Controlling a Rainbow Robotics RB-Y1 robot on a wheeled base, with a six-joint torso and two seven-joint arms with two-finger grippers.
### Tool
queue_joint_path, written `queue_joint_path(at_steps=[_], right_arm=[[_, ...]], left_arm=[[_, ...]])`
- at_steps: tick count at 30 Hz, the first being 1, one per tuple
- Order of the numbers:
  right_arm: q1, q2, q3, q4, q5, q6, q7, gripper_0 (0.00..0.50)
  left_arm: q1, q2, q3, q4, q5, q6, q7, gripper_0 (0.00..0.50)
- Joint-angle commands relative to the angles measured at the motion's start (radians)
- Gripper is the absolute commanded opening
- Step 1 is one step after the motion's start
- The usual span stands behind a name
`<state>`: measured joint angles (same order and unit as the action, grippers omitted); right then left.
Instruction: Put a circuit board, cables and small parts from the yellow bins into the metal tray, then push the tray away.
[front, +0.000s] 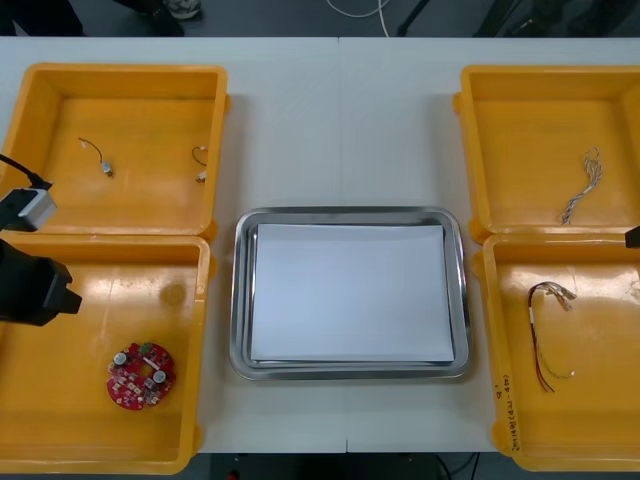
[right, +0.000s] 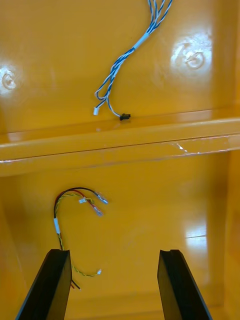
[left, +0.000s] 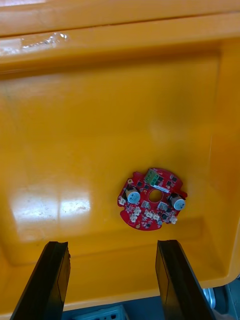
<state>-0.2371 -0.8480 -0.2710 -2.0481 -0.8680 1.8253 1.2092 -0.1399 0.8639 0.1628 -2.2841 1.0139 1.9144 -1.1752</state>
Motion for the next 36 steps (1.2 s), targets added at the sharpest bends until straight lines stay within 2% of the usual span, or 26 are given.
queue_joint_path(at_steps=[1, 10, 16, 21, 26, 32, 36], right_arm=[[-0.021, 0.038, 0.026, -0.020, -0.009, -0.003, -0.040, 0.500], [-0.021, 0.060, 0.138, -0.018, 0.041, -0.012, -0.059, 0.500], [-0.021, 0.092, 0.162, -0.020, 0.040, -0.012, -0.069, 0.500], [-0.021, 0.109, 0.214, -0.012, 0.090, -0.031, -0.079, 0.500], [-0.021, 0.135, 0.230, 0.019, 0.099, -0.064, -0.086, 0.500], [-0.019, 0.156, 0.240, 0.069, 0.096, -0.086, -0.086, 0.500], [-0.007, 0.159, 0.273, 0.094, 0.113, -0.142, -0.088, 0.500]], left_arm=[[-0.053, 0.049, -0.055, -0.029, 0.011, 0.005, -0.146, 0.500], [-0.092, 0.052, -0.123, -0.031, 0.015, 0.005, -0.187, 0.500], [-0.099, 0.066, -0.134, -0.029, 0.012, 0.005, -0.281, 0.500], [-0.099, 0.083, -0.157, -0.029, 0.000, 0.005, -0.356, 0.500], [-0.099, 0.093, -0.197, -0.029, -0.023, 0.003, -0.383, 0.500], [-0.099, 0.093, -0.253, -0.029, -0.055, -0.051, -0.388, 0.500], [-0.099, 0.093, -0.298, -0.029, -0.078, -0.095, -0.386, 0.500]])
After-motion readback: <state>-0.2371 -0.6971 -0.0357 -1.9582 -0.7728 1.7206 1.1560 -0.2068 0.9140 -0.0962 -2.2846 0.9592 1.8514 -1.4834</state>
